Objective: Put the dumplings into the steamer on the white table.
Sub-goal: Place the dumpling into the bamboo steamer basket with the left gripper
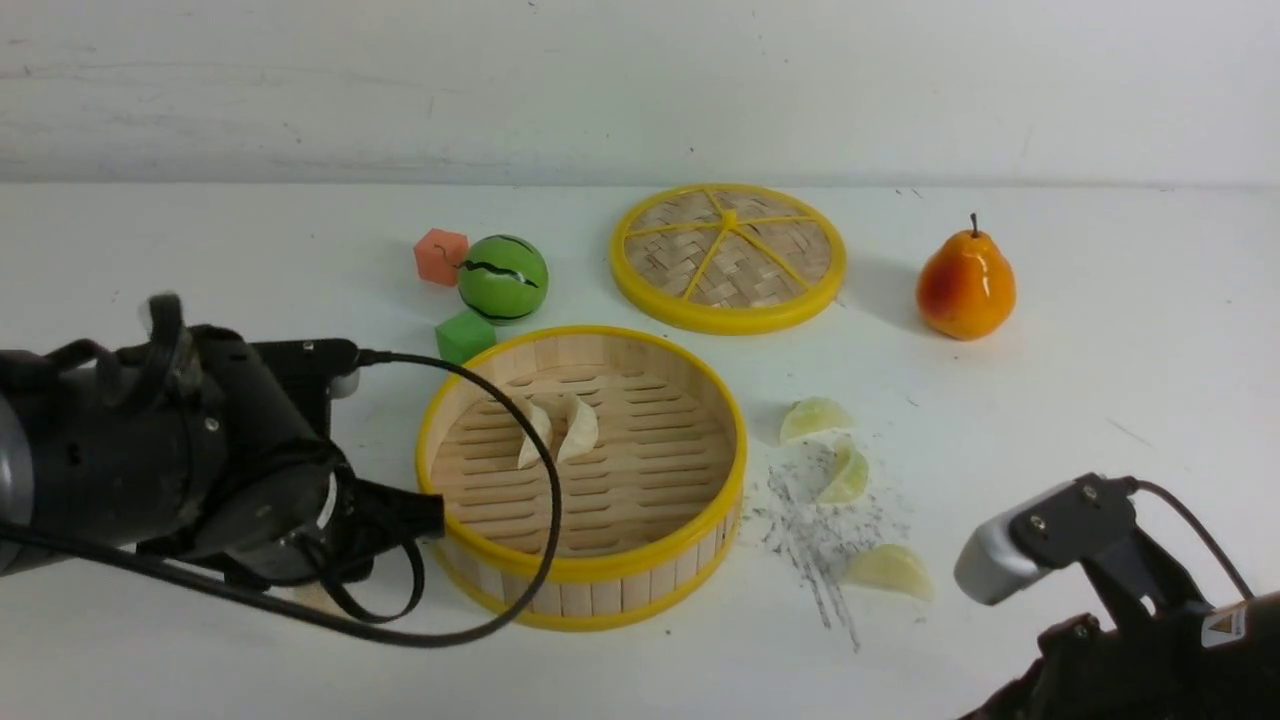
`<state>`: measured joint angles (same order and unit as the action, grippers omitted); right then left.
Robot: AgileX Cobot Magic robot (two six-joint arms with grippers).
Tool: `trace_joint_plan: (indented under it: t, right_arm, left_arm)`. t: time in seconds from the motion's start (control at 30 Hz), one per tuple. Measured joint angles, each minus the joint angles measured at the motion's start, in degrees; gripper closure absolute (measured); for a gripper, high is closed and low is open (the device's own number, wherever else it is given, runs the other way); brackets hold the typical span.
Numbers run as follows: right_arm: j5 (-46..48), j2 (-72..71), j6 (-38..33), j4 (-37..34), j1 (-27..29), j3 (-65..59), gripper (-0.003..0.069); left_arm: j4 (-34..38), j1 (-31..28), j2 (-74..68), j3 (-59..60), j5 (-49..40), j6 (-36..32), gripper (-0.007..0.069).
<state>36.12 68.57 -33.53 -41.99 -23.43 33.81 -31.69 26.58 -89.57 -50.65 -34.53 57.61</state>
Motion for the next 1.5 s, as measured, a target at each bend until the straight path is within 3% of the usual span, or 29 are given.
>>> trace_joint_plan:
  t: [0.17,0.33,0.5,0.6,0.67,0.9,1.1,1.3,1.5]
  right_arm:
    - [-0.3,0.0,0.0,0.0,0.0,0.0,0.046]
    - [-1.0,0.1,0.0,0.0,0.0,0.0,0.0459]
    - [-1.1,0.9,0.0,0.0,0.0,0.0,0.0458]
    - [-1.1,1.2,0.0,0.0,0.0,0.0,0.0457]
    - [-1.1,1.2,0.0,0.0,0.0,0.0,0.0457]
    - [-1.1,1.2,0.0,0.0,0.0,0.0,0.0449]
    - [-1.1,1.2,-0.1,-0.4,0.0,0.0,0.0445]
    - [-0.9,1.2,-0.1,-0.7,0.0,0.0,0.0444]
    - [-0.7,1.2,-0.1,-1.3,0.0,0.0,0.0439]
  left_arm:
    - [4.6,0.0,2.3,-4.8,-0.5,-6.1,0.0399]
    - [16.7,0.0,0.4,-18.9,-0.6,-25.3,0.0399]
    - [33.0,0.0,-10.6,-35.8,-5.3,-48.4,0.0399]
    - [38.1,0.1,-18.8,-43.5,-9.7,-57.2,0.0399]
    - [39.2,0.1,-22.7,-46.6,-11.8,-59.7,0.0399]
    - [38.4,0.9,-31.8,-52.5,-14.4,-61.6,0.04]
    - [29.4,5.7,-34.1,-52.9,-11.5,-61.7,0.04]
    - [22.1,6.7,-35.9,-52.9,-8.3,-56.1,0.04]
    - [19.9,6.6,-36.3,-52.9,-5.8,-52.1,0.0401]
